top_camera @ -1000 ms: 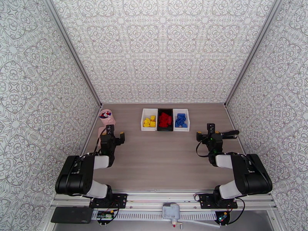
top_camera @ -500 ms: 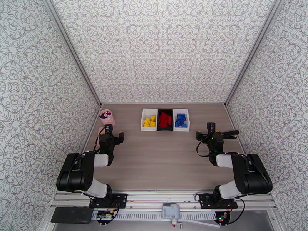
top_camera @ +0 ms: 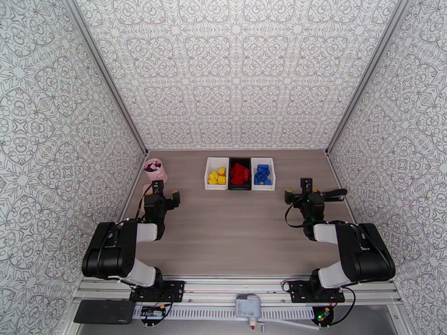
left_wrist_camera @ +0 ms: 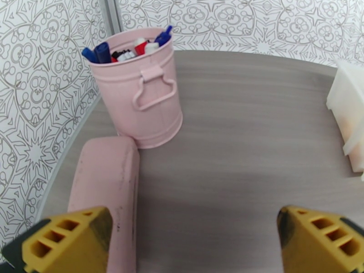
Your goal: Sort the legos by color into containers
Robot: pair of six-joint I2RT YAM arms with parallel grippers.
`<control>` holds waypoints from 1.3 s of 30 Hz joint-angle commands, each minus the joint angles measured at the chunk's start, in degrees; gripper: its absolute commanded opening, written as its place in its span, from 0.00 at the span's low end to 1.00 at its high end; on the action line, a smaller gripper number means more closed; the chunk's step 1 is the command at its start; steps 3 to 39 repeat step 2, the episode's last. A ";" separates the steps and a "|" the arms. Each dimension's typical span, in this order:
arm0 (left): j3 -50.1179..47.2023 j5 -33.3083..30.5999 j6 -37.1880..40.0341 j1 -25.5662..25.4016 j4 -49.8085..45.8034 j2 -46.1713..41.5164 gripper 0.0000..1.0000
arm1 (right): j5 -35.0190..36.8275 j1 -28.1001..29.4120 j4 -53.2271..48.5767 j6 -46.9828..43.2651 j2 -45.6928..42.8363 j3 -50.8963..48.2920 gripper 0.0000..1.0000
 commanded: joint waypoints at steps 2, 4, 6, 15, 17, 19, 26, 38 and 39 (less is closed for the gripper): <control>1.07 0.39 -0.67 -0.19 0.87 -0.25 1.00 | -0.75 -0.44 0.38 0.63 0.23 0.77 0.99; 1.07 0.39 -0.67 -0.19 0.87 -0.25 1.00 | -0.75 -0.44 0.38 0.63 0.23 0.77 0.99; 1.07 0.39 -0.67 -0.19 0.87 -0.25 1.00 | -0.75 -0.44 0.38 0.63 0.23 0.77 0.99; 1.07 0.39 -0.67 -0.19 0.87 -0.25 1.00 | -0.75 -0.44 0.38 0.63 0.23 0.77 0.99; 1.07 0.39 -0.67 -0.19 0.87 -0.25 1.00 | -0.75 -0.44 0.38 0.63 0.23 0.77 0.99; 1.07 0.39 -0.67 -0.19 0.87 -0.25 1.00 | -0.75 -0.44 0.38 0.63 0.23 0.77 0.99; 1.07 0.39 -0.67 -0.19 0.87 -0.25 1.00 | -0.75 -0.44 0.38 0.63 0.23 0.77 0.99; 1.07 0.39 -0.67 -0.19 0.87 -0.25 1.00 | -0.75 -0.44 0.38 0.63 0.23 0.77 0.99; 1.07 0.39 -0.67 -0.19 0.87 -0.25 1.00 | -0.75 -0.44 0.38 0.63 0.23 0.77 0.99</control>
